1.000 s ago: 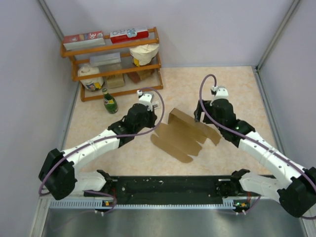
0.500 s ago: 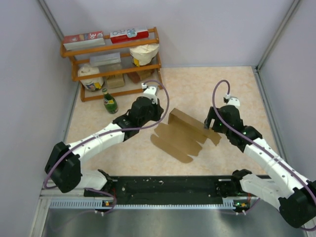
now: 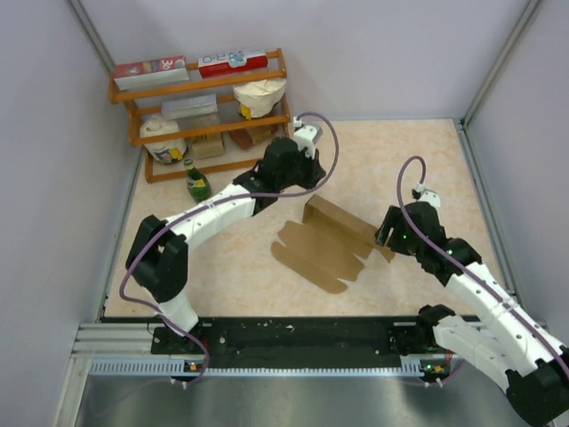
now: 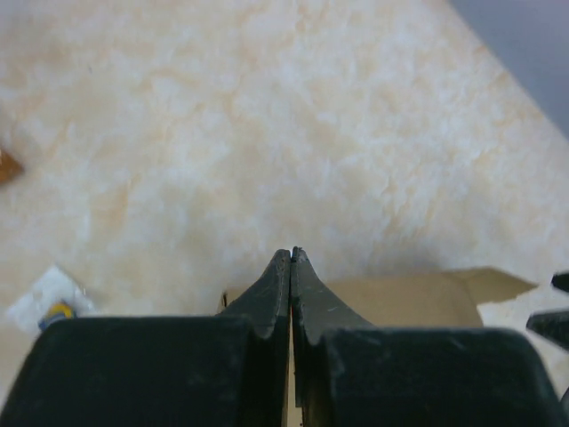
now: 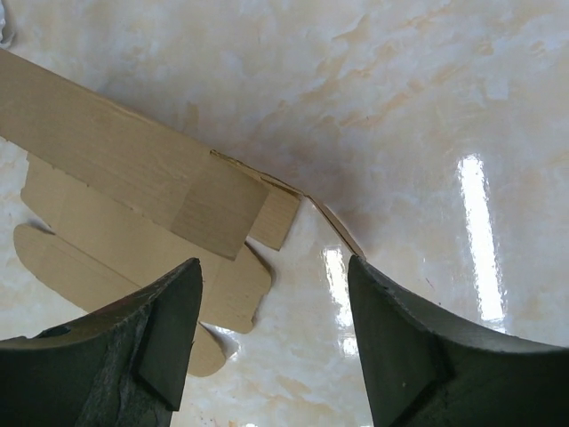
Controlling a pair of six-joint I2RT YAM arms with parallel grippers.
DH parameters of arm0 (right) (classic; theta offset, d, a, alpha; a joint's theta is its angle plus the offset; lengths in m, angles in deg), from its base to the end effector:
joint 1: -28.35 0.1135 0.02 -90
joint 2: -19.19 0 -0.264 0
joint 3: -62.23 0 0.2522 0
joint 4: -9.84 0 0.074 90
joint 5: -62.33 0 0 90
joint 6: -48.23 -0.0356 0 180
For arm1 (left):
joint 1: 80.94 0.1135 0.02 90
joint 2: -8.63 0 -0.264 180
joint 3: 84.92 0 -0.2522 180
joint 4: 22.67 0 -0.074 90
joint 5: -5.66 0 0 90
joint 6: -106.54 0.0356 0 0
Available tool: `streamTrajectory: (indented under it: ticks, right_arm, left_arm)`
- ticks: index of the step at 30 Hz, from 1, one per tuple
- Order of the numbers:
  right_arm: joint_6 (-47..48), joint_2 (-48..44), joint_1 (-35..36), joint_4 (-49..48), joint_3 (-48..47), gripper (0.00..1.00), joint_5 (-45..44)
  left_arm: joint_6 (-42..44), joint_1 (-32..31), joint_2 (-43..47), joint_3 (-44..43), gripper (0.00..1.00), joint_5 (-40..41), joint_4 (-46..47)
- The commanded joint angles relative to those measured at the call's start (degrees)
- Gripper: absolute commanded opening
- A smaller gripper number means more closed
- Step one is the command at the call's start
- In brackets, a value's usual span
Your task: Fold the paper box
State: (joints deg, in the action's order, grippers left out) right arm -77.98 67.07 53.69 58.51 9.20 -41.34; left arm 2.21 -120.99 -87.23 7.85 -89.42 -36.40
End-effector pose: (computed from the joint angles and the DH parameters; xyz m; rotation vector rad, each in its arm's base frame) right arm 0.1598 0.0664 0.2572 0.3380 2.2943 0.2704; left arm 0.3023 -0.2582 0.2966 0.5099 1.9626 -0.7005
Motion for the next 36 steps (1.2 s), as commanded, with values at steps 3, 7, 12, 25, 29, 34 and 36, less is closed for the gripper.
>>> streamTrajectory:
  ticks: [3,7,12,25,29,34,36]
  right_arm:
    - [-2.12,-2.61,-0.65,4.02,-1.08,0.63,0.84]
    - [-2.03,-0.68,-0.65,4.28,-0.55,0.63,1.10]
    - [-4.05,-1.20,-0.56,4.20,0.24,0.57,2.51]
    - [-2.30,1.42,-0.56,2.09,1.82,0.24,4.79]
    - [-1.15,4.50,-0.82,1.47,1.12,0.18,3.92]
    - [0.43,8.89,-2.75,-2.39,1.39,0.19,6.28]
    - [0.96,10.82,-3.19,-3.18,1.04,0.19,6.46]
  left_arm:
    - [0.44,4.72,-9.68,-16.33,0.00,-12.57,0.23]
    - [1.84,5.69,-18.99,-26.52,0.00,-19.25,-6.61]
    - [2.99,5.69,-27.97,-36.37,0.00,-25.85,-13.11]
    - [1.76,5.34,-36.69,-39.30,0.00,-32.36,-16.46]
    - [1.93,5.25,-35.11,-34.82,0.00,-31.48,-15.15]
    - [2.99,5.25,-33.17,-30.33,0.00,-31.22,-15.15]
    - [3.34,5.16,-32.65,-28.49,0.00,-30.87,-15.24]
